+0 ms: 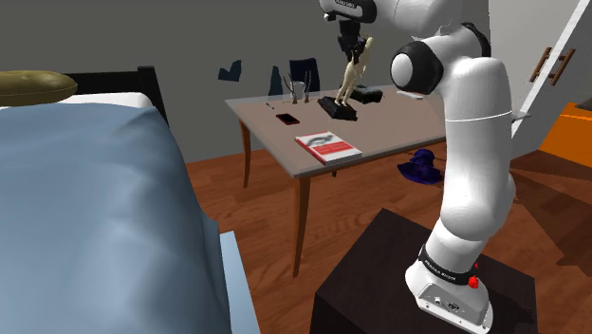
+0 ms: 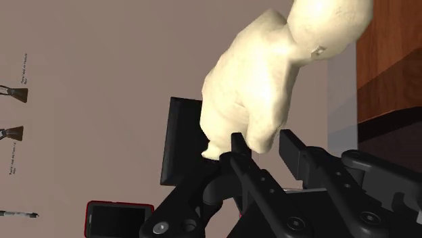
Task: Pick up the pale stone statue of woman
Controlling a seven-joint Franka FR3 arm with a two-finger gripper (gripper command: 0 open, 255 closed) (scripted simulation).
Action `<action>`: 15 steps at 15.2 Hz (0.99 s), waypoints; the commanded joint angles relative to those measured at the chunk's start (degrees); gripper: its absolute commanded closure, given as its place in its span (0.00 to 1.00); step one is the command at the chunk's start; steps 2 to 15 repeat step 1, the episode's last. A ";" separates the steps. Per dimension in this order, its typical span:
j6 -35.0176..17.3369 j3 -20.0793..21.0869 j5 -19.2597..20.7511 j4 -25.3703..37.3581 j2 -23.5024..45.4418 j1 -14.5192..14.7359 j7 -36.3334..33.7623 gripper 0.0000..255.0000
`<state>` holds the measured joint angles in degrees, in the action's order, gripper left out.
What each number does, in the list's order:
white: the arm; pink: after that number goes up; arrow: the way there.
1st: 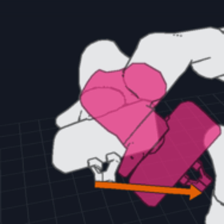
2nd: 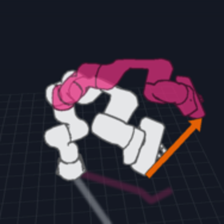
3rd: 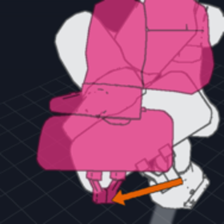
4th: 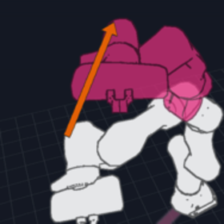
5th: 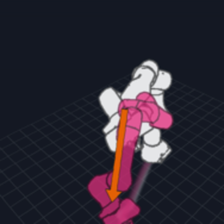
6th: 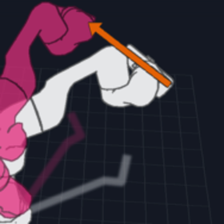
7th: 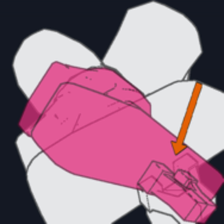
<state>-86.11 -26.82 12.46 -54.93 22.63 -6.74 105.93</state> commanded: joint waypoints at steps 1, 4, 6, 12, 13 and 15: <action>0.52 -0.03 -0.09 0.85 0.17 -0.14 0.22 1.00; 0.52 -0.03 -0.09 0.85 0.17 -0.14 0.22 1.00; 0.52 -0.03 -0.09 0.85 0.17 -0.14 0.22 1.00; 0.52 -0.03 -0.09 0.85 0.17 -0.14 0.22 1.00; 0.52 -0.03 -0.09 0.85 0.17 -0.14 0.22 1.00; 0.52 -0.03 -0.09 0.85 0.17 -0.14 0.22 1.00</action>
